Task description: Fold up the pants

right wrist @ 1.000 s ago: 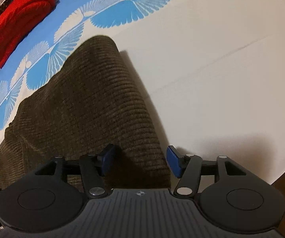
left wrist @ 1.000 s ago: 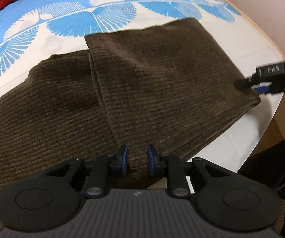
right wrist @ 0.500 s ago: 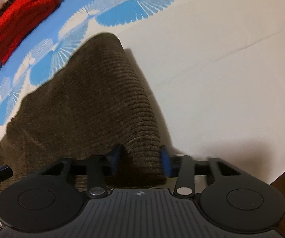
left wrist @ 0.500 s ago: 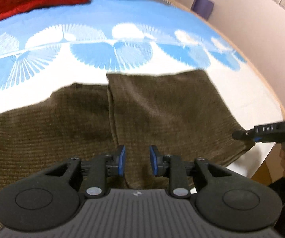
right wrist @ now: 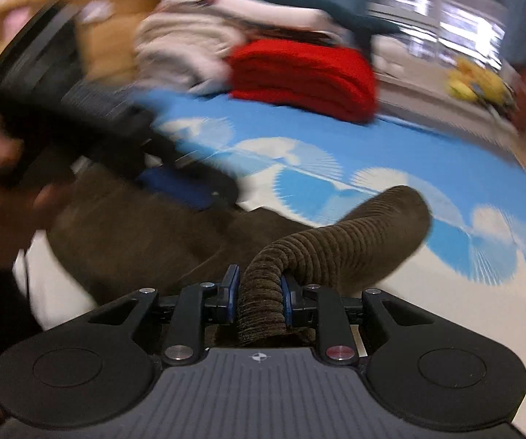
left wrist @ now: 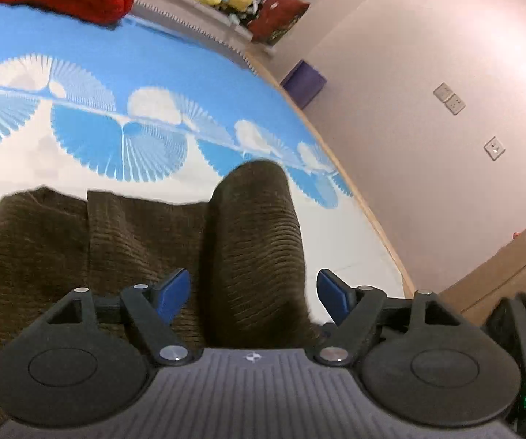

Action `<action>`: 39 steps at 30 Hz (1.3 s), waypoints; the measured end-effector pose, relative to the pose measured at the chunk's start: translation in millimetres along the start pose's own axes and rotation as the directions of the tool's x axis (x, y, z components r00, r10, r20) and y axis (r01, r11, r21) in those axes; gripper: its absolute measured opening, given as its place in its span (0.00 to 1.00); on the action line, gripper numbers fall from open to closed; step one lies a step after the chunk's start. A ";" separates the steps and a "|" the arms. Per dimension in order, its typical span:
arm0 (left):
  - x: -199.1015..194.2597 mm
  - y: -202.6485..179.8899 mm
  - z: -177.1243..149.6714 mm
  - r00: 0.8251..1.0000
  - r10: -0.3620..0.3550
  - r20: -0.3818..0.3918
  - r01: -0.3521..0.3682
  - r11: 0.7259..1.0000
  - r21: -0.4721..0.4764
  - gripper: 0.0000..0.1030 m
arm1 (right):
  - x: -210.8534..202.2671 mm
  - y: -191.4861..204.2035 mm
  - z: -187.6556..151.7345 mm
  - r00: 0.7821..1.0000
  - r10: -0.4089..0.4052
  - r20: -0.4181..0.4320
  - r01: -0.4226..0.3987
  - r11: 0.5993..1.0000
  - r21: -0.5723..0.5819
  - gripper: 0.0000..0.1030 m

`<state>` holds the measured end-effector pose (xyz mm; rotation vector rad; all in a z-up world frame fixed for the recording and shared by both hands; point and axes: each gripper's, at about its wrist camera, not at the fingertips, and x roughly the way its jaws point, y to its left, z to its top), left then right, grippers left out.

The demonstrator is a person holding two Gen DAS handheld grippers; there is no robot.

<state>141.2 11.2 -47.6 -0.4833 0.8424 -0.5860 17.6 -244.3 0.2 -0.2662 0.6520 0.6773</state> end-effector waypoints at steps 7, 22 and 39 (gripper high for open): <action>39.4 -8.6 -1.2 0.992 0.102 -0.073 -0.095 0.992 0.085 0.53 | 15.6 33.9 2.7 0.999 0.044 -0.030 -0.048 0.988 -0.149 0.23; -23.0 40.6 -3.2 0.947 0.320 0.020 -0.320 0.939 0.130 0.17 | 7.6 31.5 30.3 0.984 0.172 0.038 -0.174 0.983 0.058 0.51; -243.2 204.4 -30.4 0.785 0.608 0.118 -0.562 0.780 -0.276 0.16 | 79.0 17.8 37.8 0.976 0.211 -0.045 -0.171 0.886 0.432 0.56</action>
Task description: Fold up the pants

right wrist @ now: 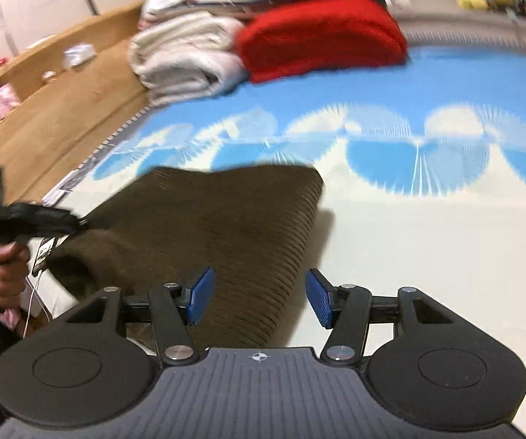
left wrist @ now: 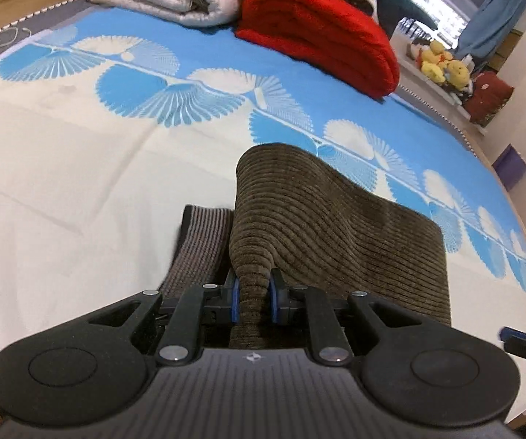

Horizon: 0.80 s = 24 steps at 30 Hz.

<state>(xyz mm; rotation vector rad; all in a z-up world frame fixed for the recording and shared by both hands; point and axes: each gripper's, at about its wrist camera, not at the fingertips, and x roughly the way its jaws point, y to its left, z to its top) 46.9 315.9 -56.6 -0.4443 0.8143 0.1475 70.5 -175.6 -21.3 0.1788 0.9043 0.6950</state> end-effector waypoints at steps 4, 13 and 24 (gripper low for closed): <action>-5.6 5.4 1.6 1.000 -0.007 0.024 0.008 1.000 -0.014 0.16 | 30.5 0.2 1.1 0.998 0.020 -0.066 -0.014 0.996 0.090 0.57; 13.2 15.4 9.3 0.994 0.109 0.015 -0.107 0.987 -0.118 0.72 | 85.6 -6.7 1.9 0.981 -0.059 -0.187 0.098 0.974 0.206 0.67; 65.6 24.8 1.5 0.968 0.079 -0.239 -0.122 0.977 -0.172 0.87 | 122.9 -8.4 -1.1 0.966 -0.013 -0.260 0.093 0.950 0.297 0.76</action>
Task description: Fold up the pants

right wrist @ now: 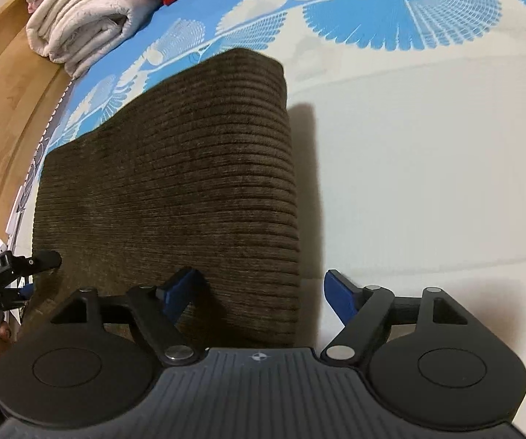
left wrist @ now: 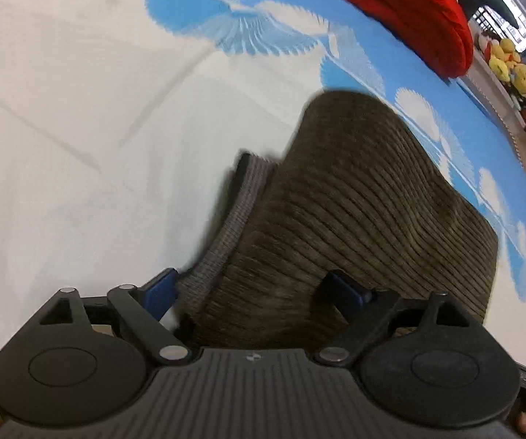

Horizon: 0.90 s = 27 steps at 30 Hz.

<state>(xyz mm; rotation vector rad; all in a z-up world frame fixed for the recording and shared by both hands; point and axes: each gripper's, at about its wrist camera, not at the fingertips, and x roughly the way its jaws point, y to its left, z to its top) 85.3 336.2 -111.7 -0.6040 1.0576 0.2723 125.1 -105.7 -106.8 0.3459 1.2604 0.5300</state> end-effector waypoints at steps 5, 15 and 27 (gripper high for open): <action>-8.4 -23.6 -7.2 0.997 0.042 0.066 -0.049 0.992 0.116 0.59 | -8.1 9.0 1.2 0.998 0.032 0.058 -0.028 0.997 -0.065 0.20; -7.4 -148.2 -31.3 0.981 -0.180 0.065 0.159 0.955 0.252 0.42 | -110.9 -47.4 30.3 0.967 -0.086 0.239 0.104 0.992 -0.064 0.15; -3.1 -259.2 -85.5 0.949 -0.304 0.082 0.212 0.811 0.545 0.43 | -195.1 -156.4 27.8 0.819 -0.399 0.413 0.437 0.899 0.003 0.28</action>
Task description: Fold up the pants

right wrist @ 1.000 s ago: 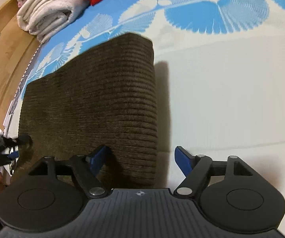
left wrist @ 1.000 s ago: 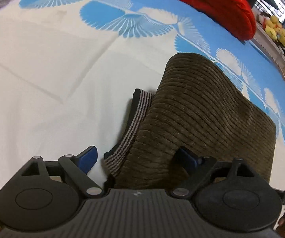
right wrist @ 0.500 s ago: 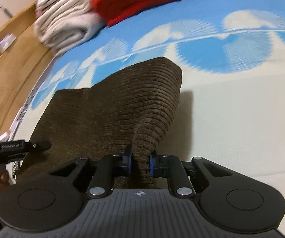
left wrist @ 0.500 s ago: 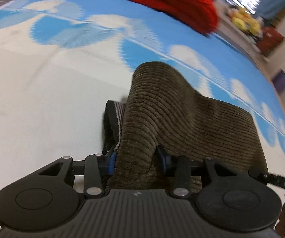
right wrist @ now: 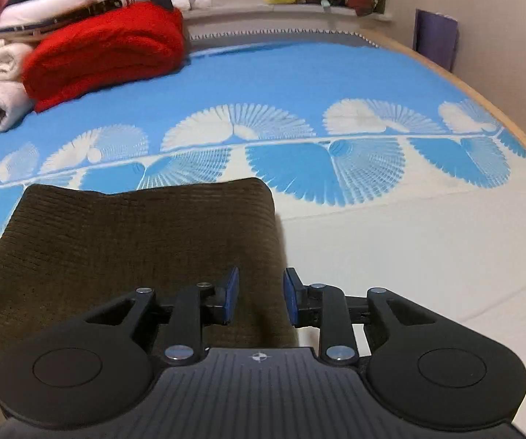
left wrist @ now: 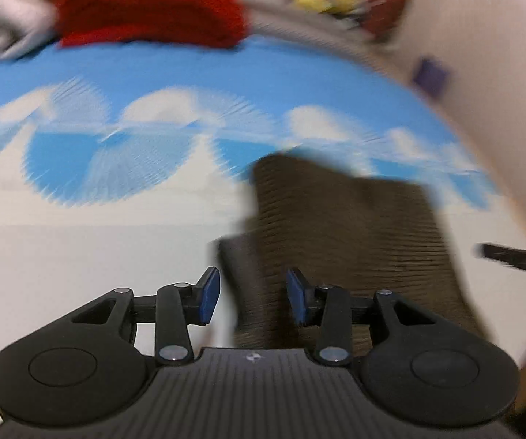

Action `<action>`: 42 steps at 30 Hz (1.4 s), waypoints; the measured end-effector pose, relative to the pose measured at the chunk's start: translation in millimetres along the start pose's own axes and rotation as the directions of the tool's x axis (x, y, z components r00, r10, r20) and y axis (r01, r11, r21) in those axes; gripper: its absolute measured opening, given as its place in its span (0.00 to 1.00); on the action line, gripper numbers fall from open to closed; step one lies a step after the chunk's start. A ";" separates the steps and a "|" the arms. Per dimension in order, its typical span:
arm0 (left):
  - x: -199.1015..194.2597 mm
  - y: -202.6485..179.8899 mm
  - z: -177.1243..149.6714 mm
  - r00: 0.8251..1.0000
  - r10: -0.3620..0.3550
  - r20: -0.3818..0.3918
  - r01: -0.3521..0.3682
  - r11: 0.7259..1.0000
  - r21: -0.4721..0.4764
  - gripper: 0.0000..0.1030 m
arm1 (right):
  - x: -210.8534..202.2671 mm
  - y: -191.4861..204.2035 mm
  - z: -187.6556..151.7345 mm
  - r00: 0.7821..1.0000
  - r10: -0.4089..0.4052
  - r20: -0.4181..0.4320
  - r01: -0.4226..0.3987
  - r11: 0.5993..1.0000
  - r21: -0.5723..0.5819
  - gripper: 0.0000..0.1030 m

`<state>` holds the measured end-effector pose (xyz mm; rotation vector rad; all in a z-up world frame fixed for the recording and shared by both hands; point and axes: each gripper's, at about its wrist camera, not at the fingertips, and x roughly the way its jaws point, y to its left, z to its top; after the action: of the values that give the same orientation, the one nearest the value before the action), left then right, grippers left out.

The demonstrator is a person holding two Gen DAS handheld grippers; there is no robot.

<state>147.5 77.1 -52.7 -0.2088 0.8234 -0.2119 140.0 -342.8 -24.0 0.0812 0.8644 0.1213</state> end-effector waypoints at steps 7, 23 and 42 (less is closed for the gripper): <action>34.3 -45.4 -53.8 0.954 0.020 -0.300 0.101 0.919 0.381 0.34 | -0.1 0.3 -34.1 0.967 0.172 -0.189 -0.195 0.974 -0.111 0.29; 36.8 7.6 21.6 0.999 -0.030 0.041 0.036 0.988 -0.153 0.55 | 2.2 -25.4 -33.3 0.971 0.128 -0.203 -0.132 0.991 -0.010 0.47; 107.6 39.0 47.6 0.994 -0.100 -0.033 0.086 0.955 -0.284 0.45 | 70.7 -35.5 15.9 0.993 0.110 -0.045 -0.094 0.959 0.267 0.63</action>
<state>258.0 90.6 -107.0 -0.5142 0.8904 -0.1874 200.1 -368.4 -71.3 0.3744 0.9328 0.1047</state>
